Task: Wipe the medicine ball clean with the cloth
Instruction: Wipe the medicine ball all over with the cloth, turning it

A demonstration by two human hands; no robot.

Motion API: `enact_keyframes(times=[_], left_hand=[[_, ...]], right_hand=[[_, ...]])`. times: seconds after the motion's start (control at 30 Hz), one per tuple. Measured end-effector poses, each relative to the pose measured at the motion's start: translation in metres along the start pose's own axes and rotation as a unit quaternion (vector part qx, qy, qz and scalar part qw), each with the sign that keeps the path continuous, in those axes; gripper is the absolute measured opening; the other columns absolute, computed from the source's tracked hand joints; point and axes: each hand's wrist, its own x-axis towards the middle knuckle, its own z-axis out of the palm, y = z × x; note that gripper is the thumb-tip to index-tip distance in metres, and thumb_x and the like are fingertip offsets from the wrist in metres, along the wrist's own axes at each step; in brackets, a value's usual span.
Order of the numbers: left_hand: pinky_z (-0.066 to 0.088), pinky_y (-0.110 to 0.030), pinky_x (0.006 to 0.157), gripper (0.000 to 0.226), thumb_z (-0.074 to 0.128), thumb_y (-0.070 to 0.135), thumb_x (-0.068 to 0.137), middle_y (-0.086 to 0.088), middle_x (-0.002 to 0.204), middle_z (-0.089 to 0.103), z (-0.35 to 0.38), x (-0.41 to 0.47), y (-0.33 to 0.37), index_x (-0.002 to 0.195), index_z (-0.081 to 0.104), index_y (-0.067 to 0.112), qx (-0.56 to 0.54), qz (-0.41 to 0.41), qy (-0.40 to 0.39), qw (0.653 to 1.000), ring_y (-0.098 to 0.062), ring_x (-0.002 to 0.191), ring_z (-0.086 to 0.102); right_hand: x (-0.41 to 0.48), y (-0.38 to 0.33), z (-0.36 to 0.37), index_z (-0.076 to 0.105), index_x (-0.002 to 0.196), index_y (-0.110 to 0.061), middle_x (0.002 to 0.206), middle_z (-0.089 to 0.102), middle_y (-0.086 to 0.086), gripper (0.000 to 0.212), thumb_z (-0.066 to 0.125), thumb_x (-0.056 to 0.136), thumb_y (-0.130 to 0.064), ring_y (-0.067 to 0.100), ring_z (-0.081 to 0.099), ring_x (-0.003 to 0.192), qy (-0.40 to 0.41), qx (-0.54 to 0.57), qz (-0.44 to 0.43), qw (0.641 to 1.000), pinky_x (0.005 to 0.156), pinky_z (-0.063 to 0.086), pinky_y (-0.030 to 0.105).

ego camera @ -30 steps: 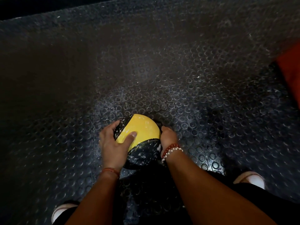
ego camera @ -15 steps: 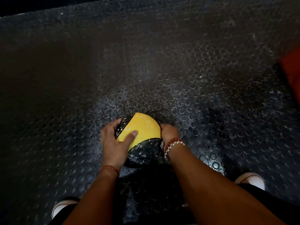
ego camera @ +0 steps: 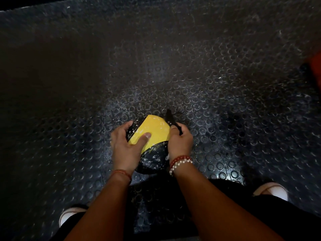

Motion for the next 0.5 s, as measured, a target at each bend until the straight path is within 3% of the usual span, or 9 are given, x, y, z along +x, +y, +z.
enact_keyframes(times=[0.07,0.17,0.27,0.37,0.5], left_hand=[[0.032,-0.028,0.099,0.056,0.078,0.038,0.080,0.008,0.135,0.036,0.000,0.000,0.000,0.130,0.052,0.038,-0.005,-0.004,0.002,1.000,-0.008,0.126,0.038],[0.031,-0.026,0.098,0.055,0.077,0.038,0.081,0.005,0.138,0.035,-0.001,0.000,0.003,0.130,0.051,0.039,-0.012,-0.013,0.002,1.000,-0.008,0.125,0.038],[0.032,-0.026,0.098,0.054,0.076,0.039,0.082,0.006,0.138,0.035,0.000,0.003,0.004,0.129,0.050,0.040,-0.011,-0.013,0.002,1.000,-0.009,0.127,0.038],[0.032,-0.027,0.099,0.053,0.076,0.041,0.082,0.008,0.137,0.036,0.002,0.007,0.002,0.127,0.051,0.040,-0.007,-0.012,0.013,1.000,-0.012,0.131,0.039],[0.032,-0.028,0.100,0.056,0.076,0.043,0.081,0.008,0.138,0.036,0.004,0.008,0.000,0.131,0.051,0.038,-0.004,-0.026,0.027,0.999,-0.014,0.132,0.039]], right_hand=[[0.009,-0.001,-0.006,0.063,0.105,-0.020,0.102,0.062,0.001,0.015,0.052,0.095,-0.021,0.013,0.058,0.086,-0.019,0.027,0.087,0.996,0.077,0.048,0.028],[0.017,0.010,-0.016,0.059,0.120,-0.007,0.123,0.058,0.012,0.031,0.041,0.099,-0.019,0.023,0.055,0.102,-0.025,0.064,0.197,0.978,0.085,0.042,0.029],[0.008,0.023,-0.016,0.055,0.128,-0.007,0.132,0.055,0.013,0.035,0.037,0.101,-0.020,0.028,0.051,0.119,0.054,0.128,0.230,0.963,0.096,0.038,0.030],[-0.011,0.020,-0.006,0.061,0.118,-0.015,0.117,0.060,0.002,0.029,0.051,0.094,-0.028,0.024,0.057,0.106,0.059,0.078,0.174,0.980,0.098,0.047,0.041],[-0.022,0.006,0.004,0.063,0.114,-0.024,0.121,0.060,-0.004,0.024,0.055,0.092,-0.030,0.016,0.057,0.108,0.043,-0.009,-0.033,0.999,0.095,0.048,0.036]])
